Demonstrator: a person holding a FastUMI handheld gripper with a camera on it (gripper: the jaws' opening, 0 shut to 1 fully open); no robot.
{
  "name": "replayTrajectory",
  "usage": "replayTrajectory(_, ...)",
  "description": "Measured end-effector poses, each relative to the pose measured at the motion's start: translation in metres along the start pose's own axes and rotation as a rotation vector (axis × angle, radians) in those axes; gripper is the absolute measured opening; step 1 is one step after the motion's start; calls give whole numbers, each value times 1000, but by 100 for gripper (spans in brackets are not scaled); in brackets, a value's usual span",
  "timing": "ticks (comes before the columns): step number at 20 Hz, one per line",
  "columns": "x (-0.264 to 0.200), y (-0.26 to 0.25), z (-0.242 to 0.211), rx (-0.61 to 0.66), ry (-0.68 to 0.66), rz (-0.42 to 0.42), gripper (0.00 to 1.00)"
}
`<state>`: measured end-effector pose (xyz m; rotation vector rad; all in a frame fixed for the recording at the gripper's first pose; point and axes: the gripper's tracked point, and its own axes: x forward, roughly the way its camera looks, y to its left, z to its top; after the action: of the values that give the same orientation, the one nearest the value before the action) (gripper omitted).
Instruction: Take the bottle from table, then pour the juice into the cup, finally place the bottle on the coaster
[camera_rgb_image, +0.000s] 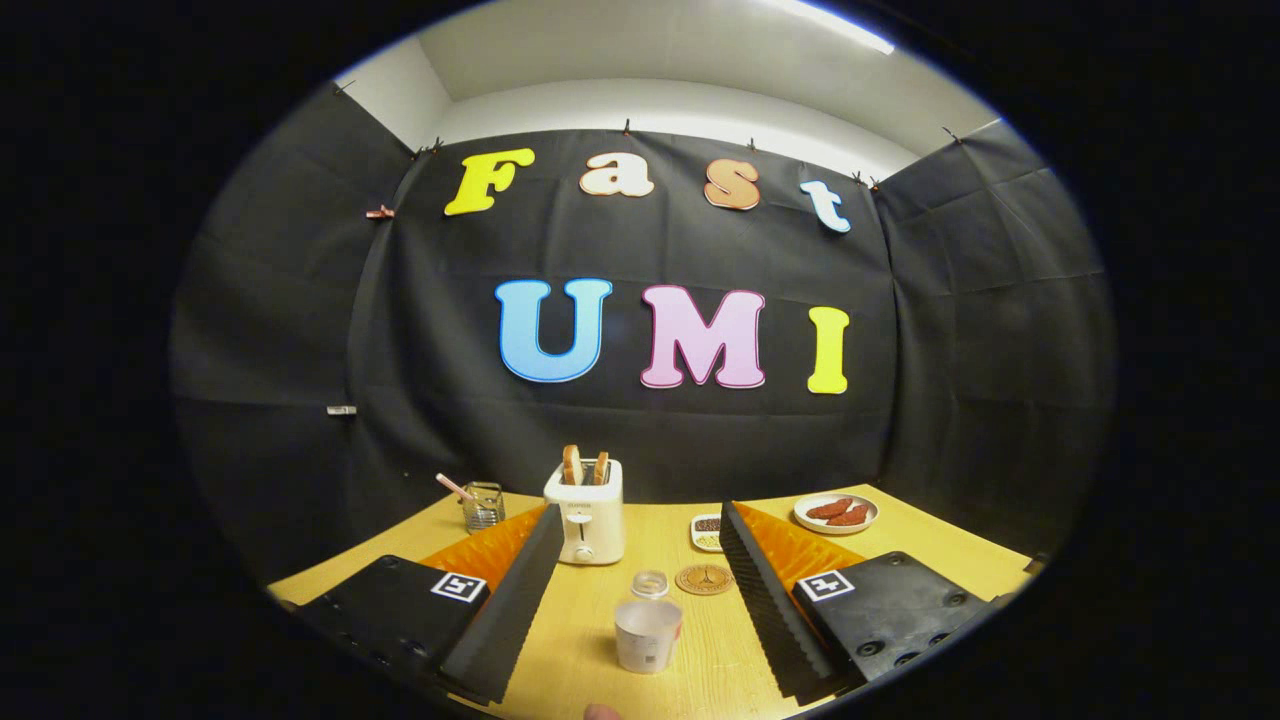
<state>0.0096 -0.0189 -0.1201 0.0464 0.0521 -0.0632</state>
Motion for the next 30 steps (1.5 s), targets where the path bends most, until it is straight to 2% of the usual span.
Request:
replayTrajectory(3,10,-2,-40,-7,37,-9,97)
replayTrajectory(10,33,0,-129,74,105,-15,97)
replayTrajectory(14,50,-1,-155,77,127,-11,97)
replayTrajectory(17,58,6,-167,84,142,27,97)
replayTrajectory(20,54,3,-165,76,141,29,97)
replayTrajectory(22,55,2,-168,58,159,25,76)
replayTrajectory(26,50,8,-147,11,200,57,76)
replayTrajectory(28,48,4,-125,87,194,51,76)
replayTrajectory(30,48,-7,-98,175,164,11,76)
